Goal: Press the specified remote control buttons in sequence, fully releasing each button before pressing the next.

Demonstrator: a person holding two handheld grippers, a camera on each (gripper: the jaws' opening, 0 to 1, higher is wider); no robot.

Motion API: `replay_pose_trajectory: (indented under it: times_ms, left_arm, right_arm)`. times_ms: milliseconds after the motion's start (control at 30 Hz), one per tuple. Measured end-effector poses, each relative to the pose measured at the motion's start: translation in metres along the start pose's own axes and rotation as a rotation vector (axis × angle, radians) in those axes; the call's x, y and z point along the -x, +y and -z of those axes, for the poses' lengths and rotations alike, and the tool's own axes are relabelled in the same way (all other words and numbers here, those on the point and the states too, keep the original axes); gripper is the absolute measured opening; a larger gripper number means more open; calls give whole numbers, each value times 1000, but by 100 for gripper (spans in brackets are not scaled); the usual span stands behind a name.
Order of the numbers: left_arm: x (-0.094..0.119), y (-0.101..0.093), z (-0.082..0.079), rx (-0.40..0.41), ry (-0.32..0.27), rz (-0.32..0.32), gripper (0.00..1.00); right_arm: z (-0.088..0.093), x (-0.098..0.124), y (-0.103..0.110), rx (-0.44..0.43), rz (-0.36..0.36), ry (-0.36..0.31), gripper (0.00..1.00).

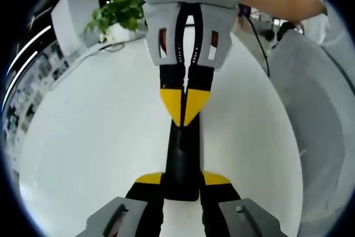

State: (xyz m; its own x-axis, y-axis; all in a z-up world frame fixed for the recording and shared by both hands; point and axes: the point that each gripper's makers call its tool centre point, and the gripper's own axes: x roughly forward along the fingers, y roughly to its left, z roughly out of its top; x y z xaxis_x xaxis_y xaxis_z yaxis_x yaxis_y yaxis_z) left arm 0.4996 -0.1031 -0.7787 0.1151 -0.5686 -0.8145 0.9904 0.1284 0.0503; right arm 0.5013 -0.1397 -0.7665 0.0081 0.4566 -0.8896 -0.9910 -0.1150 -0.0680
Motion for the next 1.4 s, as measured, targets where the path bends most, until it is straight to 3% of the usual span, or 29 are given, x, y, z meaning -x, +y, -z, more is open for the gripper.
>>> replay_pose_trajectory:
  times_ms: [1400]
  left_arm:
    - [0, 0, 1, -4, 5, 5, 24]
  right_arm:
    - [2, -6, -1, 2, -13, 44, 0]
